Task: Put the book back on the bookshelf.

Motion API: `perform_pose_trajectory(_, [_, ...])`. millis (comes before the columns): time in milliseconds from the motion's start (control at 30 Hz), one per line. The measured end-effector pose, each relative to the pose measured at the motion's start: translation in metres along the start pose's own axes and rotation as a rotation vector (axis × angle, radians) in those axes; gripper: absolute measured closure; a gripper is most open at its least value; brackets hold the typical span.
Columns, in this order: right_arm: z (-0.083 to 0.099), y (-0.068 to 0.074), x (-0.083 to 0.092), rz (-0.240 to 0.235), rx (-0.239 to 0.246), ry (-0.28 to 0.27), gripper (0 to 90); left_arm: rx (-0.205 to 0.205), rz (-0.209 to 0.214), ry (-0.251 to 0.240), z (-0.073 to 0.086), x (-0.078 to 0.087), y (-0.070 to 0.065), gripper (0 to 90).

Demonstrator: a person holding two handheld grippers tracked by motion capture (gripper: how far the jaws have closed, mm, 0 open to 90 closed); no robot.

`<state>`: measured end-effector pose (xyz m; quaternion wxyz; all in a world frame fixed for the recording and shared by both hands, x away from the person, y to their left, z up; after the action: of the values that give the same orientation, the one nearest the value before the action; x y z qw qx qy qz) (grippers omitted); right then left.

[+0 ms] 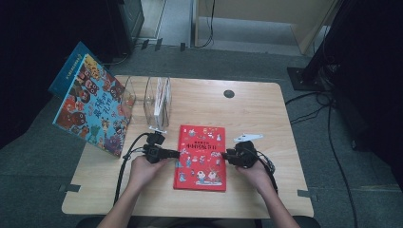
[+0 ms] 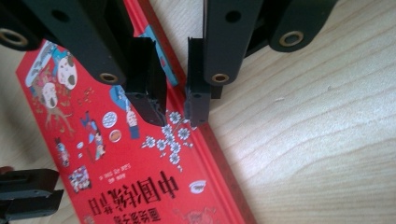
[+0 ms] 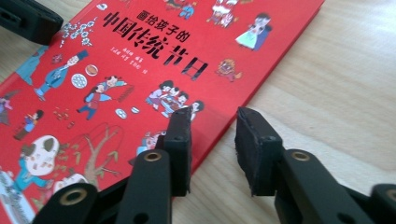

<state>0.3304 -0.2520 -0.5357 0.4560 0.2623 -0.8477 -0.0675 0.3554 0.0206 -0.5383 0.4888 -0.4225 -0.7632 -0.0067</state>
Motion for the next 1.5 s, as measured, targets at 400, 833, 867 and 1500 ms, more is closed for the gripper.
perform_pose_trajectory(400, [-0.009,-0.001,-0.006,-0.018,-0.203,0.167,64.2,0.008,0.009,0.011,0.0,-0.001,0.001,76.8])
perform_pose_trajectory(833, [-0.012,-0.002,-0.007,-0.027,-0.292,0.225,64.1,0.04,0.031,0.008,0.002,-0.001,0.002,76.7])
perform_pose_trajectory(867, [-0.012,-0.001,-0.007,-0.029,-0.31,0.232,64.2,0.042,0.03,0.007,0.002,-0.001,0.002,76.7])
perform_pose_trajectory(1500, [-0.011,0.0,-0.008,-0.059,-0.385,0.277,63.7,0.031,0.011,0.056,0.004,0.002,0.008,90.0])
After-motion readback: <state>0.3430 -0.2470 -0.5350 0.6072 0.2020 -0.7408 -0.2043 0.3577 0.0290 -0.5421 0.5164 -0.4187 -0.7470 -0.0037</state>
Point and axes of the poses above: each handheld gripper's, and its own axes: x roughly backward along the jaws, z roughly out of its underside, y roughly to its left, the point moved 5 cm from there along -x, roughly forward along the jaws, and after that the axes turned 11 degrees about -x, right-handed, at the moved point
